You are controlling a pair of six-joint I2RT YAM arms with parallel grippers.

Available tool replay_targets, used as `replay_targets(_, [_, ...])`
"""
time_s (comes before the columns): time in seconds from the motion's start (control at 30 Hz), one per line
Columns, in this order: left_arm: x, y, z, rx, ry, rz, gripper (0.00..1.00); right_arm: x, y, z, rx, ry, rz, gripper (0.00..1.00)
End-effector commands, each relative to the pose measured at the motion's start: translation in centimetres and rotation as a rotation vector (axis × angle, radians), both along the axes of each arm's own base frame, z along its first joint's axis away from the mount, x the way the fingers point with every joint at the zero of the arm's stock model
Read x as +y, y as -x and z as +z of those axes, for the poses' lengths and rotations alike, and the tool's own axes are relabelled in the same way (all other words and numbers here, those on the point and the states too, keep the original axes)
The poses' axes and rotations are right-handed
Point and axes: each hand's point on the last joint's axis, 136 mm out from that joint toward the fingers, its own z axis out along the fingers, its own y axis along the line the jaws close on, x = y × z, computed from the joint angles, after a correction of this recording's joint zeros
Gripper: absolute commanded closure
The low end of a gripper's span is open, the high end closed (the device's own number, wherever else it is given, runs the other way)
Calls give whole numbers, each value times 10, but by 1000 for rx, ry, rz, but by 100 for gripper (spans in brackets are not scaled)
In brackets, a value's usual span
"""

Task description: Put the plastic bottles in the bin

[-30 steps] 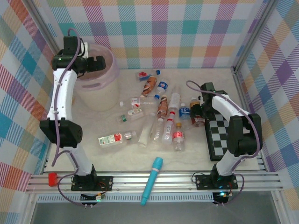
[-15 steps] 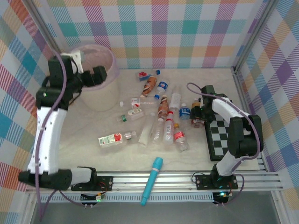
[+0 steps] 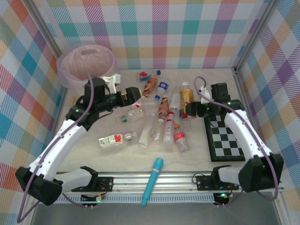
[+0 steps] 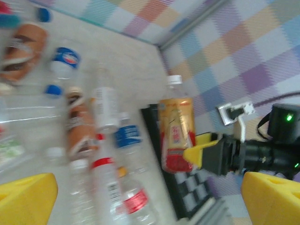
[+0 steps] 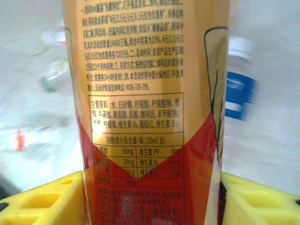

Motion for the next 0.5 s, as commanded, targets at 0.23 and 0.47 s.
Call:
replay_targets(0.23, [-102,5,-4,19,236,-219,3,80,43,55,-173,-215,370,43])
replay_targets(0.47, [-133,9,-19,53,245,-256,7,91,40,65,-203,-248,384,42])
